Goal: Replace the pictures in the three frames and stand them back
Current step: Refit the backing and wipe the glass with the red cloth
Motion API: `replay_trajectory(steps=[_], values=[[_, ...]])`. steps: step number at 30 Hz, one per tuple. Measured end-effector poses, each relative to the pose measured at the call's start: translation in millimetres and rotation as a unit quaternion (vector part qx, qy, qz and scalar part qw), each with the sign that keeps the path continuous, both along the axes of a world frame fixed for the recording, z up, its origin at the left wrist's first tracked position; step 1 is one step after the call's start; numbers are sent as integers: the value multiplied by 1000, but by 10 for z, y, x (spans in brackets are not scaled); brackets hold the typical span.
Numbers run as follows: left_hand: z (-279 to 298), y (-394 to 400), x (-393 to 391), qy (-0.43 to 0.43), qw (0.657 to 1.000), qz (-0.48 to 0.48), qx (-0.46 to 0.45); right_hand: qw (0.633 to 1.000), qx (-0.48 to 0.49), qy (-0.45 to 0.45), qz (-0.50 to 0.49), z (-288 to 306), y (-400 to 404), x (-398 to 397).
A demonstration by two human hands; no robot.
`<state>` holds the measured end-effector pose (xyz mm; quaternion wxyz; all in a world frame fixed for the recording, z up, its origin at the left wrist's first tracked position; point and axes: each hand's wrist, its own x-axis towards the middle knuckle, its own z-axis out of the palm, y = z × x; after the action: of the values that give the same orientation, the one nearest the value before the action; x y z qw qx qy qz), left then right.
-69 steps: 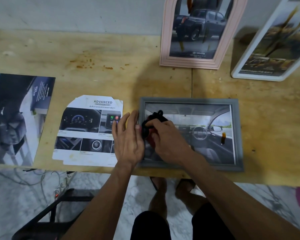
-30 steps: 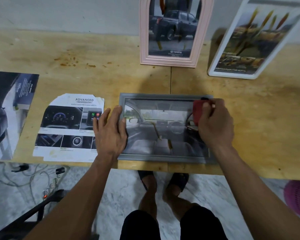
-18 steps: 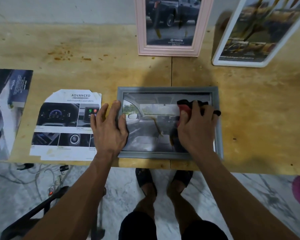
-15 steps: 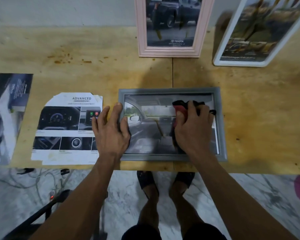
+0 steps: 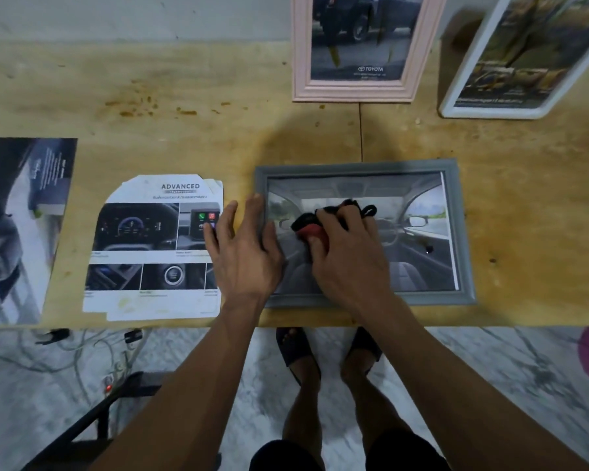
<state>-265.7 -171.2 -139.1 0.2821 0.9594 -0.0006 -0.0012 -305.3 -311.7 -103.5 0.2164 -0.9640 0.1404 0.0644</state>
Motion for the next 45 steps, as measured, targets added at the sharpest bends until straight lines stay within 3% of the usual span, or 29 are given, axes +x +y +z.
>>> replay_trajectory(steps=[10, 18, 21, 23, 26, 28, 34, 45], values=[[25, -31, -5, 5, 1000, 5, -1, 997, 1, 20, 69, 86, -67, -380], [-41, -36, 0, -22, 999, 1, 30, 987, 91, 101, 86, 314, -391, -496], [-57, -19, -5, -19, 999, -1, 30, 976, 176, 127, 9, 450, -677, -470], [-49, -23, -19, -24, 999, -1, 30, 967, 212, 64, -126, 534, -911, -473], [-45, -27, -13, -31, 999, -1, 27, 965, 103, -65, -234, 497, -1194, -476], [-58, -19, -8, -32, 999, -2, 27, 971, 4, -49, -233, 345, -1237, -464], [-69, -6, -20, -29, 999, -1, 30, 973, -129, -40, -186, -91, -930, -538], [-55, -16, -12, -26, 999, 2, 30, 976, 23, -49, -213, -29, -635, -446]])
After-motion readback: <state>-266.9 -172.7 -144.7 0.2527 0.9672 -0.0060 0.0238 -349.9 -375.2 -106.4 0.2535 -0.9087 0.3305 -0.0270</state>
